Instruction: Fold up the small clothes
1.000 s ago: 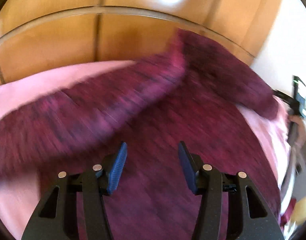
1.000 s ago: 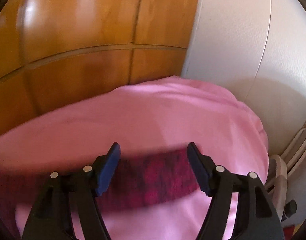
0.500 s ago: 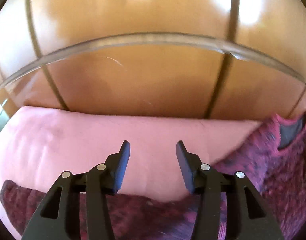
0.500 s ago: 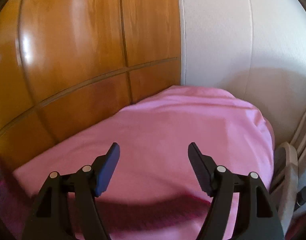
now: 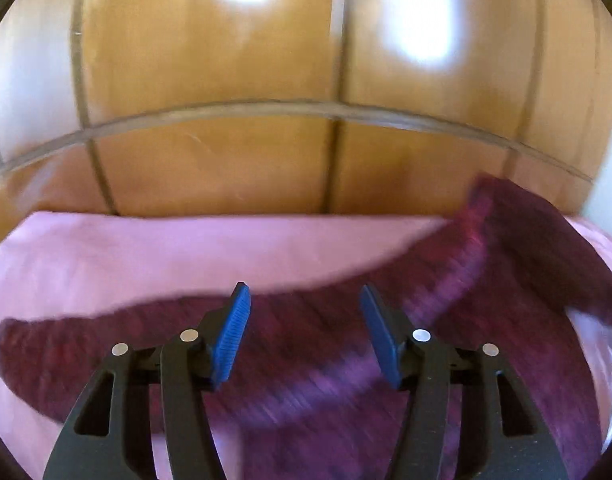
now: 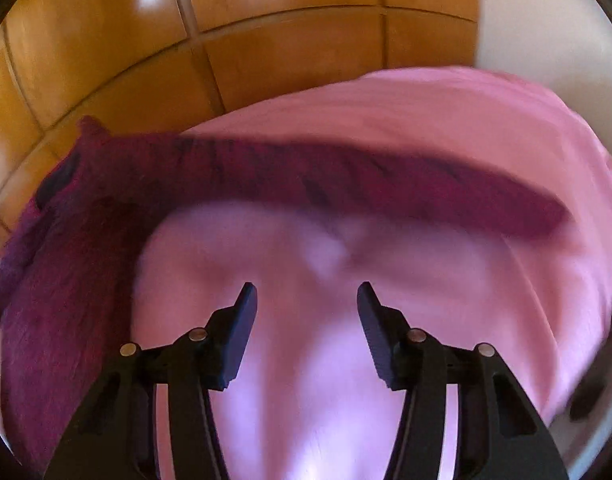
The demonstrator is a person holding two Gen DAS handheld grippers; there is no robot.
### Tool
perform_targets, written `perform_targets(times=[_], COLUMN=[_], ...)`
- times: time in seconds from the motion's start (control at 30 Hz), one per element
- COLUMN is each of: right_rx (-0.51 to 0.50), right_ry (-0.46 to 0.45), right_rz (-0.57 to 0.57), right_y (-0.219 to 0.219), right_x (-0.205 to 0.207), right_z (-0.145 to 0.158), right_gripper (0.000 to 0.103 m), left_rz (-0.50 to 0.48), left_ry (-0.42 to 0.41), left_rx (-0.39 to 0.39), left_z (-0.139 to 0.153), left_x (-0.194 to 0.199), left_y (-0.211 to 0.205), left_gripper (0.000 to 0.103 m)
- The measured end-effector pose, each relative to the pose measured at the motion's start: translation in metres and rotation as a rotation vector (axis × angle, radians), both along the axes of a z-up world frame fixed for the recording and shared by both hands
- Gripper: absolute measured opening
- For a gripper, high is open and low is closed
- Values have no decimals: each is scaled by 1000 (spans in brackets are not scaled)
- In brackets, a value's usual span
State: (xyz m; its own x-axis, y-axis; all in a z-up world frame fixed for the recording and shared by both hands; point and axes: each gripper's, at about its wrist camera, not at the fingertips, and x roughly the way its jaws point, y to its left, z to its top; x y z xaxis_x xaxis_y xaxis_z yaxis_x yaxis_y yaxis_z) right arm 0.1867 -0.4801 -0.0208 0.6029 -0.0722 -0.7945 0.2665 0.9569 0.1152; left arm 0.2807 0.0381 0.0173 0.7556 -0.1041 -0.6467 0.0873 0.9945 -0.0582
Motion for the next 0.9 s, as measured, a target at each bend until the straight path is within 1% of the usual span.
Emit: perform_targets(times=[0.07, 0.1, 0.13, 0.17, 0.2, 0.23, 0.27, 0.3, 0.33, 0.4, 0.43, 0.47, 0.5, 0.53, 0.57, 0.6, 0.67, 0.73, 0.77, 0.8, 0.83, 0.87, 0.9], right_rx=[-69, -81, -94, -103, -115, -173, -209, -205, -170, -128, -71, -4, 75, 152, 211, 249, 329, 415, 450, 465, 457, 440, 415], right_ry=[-54, -78, -91, -94, -86, -76, -87, -113, -133, -128, -135, -130, -114, -100, -82, -68, -66, -71, -75, -79, -79, -74, -61], right_rz=[-48, -83, -150, -187, -197, -227, -246, -250, -240, -225, -221, -218, -225, -234, -239, -247, -267, -314, -326, -338, -352, -361, -371], right_y=[-9, -19, -33, -43, -47, -50, -52, -54, -57, -61, -66, -71, -78, -87, -93, -96, -100, -108, -112, -114, -116, -117, -117], right_x=[43, 68, 101, 126, 142, 160, 166, 168, 165, 152, 140, 129, 119, 115, 112, 110, 117, 132, 140, 149, 161, 174, 183], right_z=[12, 19, 29, 36, 40, 46, 52, 59, 64, 64, 60, 54, 45, 34, 22, 12, -5, -19, -24, -27, -29, -31, -31], right_gripper=[49, 50, 51, 54, 54, 54, 60, 75, 79, 80, 80, 76, 65, 59, 50, 46, 42, 42, 42, 42, 43, 43, 40], left_rz=[-45, -63, -78, -93, -105, -110, -116, -121, -129, -135, -132, -131, -127, -118, -110, -106, -98, -92, -88, -84, -72, -62, -56], left_ry=[16, 28, 45, 60, 81, 101, 107, 111, 119, 129, 138, 150, 158, 161, 162, 164, 173, 179, 180, 181, 185, 186, 187], left_rx=[0, 11, 20, 19, 22, 31, 27, 22, 15, 6, -11, -31, -46, -55, -62, -71, -74, -82, -81, -79, -78, -89, -95], left_z=[-6, -9, -16, -21, -27, -33, -37, -38, -41, -45, -47, -49, -51, -53, -54, -54, -55, -55, -54, -55, -55, -56, -57], left_x=[-12, -17, -24, -28, -31, -35, -39, -41, -45, -48, -49, -49, -47, -46, -46, -48, -51, -56, -59, -60, -63, -67, -69], left_y=[-10, -15, -19, -22, -25, -29, -30, -29, -30, -29, -29, -28, -26, -23, -22, -22, -23, -21, -20, -19, -17, -14, -12], left_gripper=[56, 56, 56, 56, 56, 56, 56, 56, 56, 56, 56, 56, 56, 56, 56, 56, 56, 56, 56, 58, 66, 68, 68])
